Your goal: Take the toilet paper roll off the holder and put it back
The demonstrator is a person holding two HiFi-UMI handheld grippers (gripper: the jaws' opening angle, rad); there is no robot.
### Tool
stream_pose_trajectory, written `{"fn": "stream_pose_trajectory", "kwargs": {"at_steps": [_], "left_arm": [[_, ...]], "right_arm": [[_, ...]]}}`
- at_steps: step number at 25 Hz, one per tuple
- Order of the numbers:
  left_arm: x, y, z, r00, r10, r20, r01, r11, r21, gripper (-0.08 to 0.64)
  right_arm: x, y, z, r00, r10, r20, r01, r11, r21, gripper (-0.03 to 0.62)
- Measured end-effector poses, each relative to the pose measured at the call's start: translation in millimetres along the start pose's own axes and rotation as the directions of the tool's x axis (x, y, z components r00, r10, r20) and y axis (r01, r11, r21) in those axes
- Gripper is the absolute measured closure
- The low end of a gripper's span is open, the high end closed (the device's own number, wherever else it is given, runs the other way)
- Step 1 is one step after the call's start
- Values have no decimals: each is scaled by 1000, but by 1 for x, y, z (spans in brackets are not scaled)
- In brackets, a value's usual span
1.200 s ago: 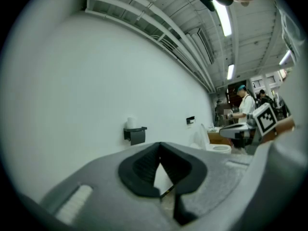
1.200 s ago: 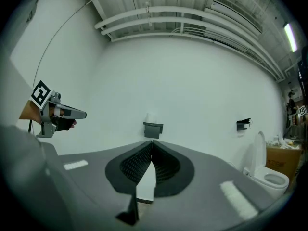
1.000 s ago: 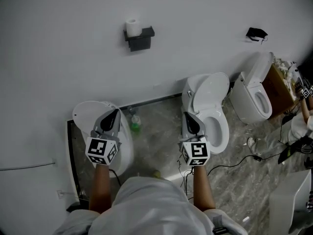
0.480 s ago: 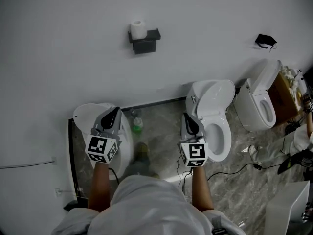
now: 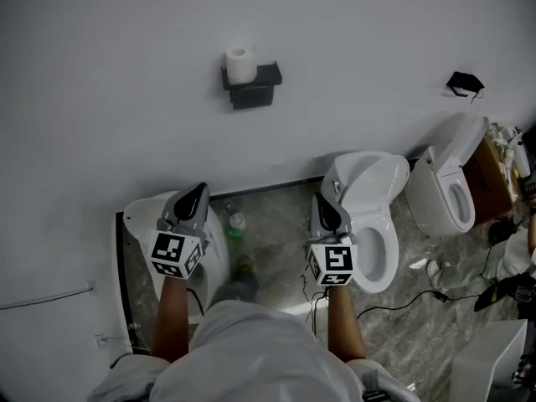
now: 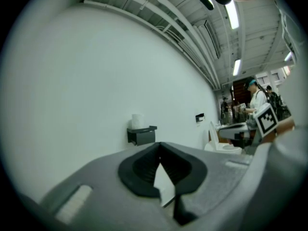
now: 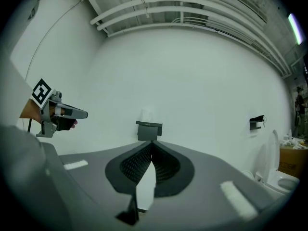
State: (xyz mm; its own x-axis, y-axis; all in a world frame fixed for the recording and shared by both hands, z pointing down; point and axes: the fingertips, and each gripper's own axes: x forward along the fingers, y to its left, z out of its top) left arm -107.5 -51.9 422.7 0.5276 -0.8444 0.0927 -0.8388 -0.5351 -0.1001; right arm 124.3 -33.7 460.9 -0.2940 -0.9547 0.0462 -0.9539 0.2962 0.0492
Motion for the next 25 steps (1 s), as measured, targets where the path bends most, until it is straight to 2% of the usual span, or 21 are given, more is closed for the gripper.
{"fn": "stream_pose_trajectory", "kwargs": {"at_steps": [9, 15, 25], "left_arm": [[69, 65, 9, 1000, -22, 14, 22, 1000, -7, 560], [111, 110, 8, 999, -40, 24, 40, 999, -25, 560], [156, 142, 5, 996, -83, 32, 84, 996, -39, 560]], "right_arm": [[88, -14, 20, 999, -40, 25, 39, 999, 35, 591], [147, -15, 25, 998, -55, 17, 54, 998, 17, 591], [197, -17, 24, 997, -79, -5, 79, 997, 0, 591]]}}
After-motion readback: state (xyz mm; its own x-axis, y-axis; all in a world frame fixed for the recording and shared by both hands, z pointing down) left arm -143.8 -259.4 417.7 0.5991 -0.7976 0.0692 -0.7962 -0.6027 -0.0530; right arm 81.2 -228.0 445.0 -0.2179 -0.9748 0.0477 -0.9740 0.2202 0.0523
